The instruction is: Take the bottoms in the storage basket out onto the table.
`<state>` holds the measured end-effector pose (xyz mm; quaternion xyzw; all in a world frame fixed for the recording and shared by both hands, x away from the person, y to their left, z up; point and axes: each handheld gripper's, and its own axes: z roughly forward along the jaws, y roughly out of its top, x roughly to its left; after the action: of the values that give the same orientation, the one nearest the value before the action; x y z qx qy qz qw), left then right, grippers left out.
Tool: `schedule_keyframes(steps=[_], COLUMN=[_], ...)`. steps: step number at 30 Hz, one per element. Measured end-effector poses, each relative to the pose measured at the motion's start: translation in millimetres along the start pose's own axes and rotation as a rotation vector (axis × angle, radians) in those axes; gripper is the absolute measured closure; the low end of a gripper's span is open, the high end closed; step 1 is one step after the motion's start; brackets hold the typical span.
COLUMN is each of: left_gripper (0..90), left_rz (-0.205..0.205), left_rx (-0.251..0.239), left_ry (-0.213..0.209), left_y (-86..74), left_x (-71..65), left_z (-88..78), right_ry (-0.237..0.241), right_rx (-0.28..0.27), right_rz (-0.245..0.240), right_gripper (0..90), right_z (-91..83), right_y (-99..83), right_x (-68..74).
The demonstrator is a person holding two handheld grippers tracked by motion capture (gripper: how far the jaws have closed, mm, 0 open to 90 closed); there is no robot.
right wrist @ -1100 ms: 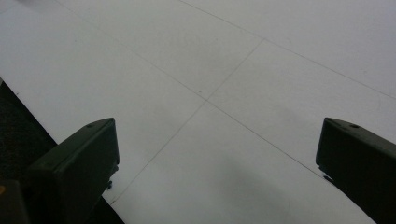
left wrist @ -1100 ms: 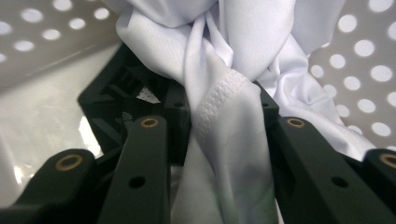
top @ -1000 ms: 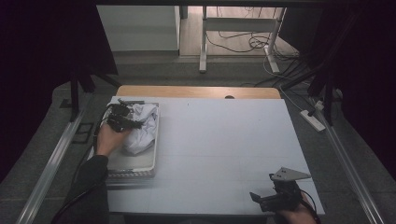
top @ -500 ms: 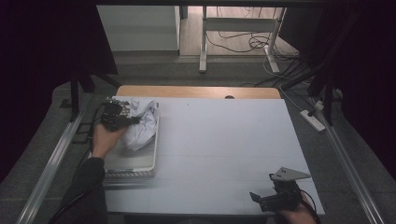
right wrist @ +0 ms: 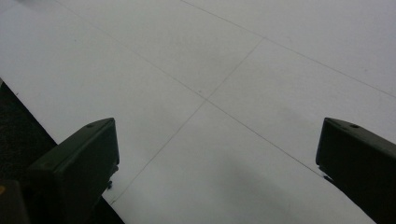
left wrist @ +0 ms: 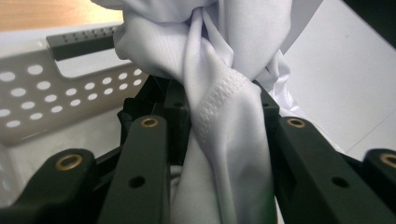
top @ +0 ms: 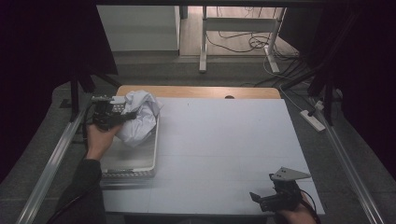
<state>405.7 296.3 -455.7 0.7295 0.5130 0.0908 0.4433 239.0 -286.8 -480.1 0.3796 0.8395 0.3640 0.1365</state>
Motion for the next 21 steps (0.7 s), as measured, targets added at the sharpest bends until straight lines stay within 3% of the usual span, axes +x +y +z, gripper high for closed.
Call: schedule_keyframes(steps=[12,21], left_gripper=[67.8,67.8], left_rz=[0.011,0.027], left_rx=[-0.082,-0.114], left_ry=[-0.011,-0.007], left_y=[-0.2,-0.4], left_x=[-8.9,-18.6], left_z=[-17.5,-24.4], right_ry=[-0.001,-0.002], right_rx=[0.0,0.001], right_rz=[0.0,-0.002], right_gripper=[0.0,0.0], right_z=[0.0,-0.1], right_y=[0.0,0.0], right_x=[0.3,0.3])
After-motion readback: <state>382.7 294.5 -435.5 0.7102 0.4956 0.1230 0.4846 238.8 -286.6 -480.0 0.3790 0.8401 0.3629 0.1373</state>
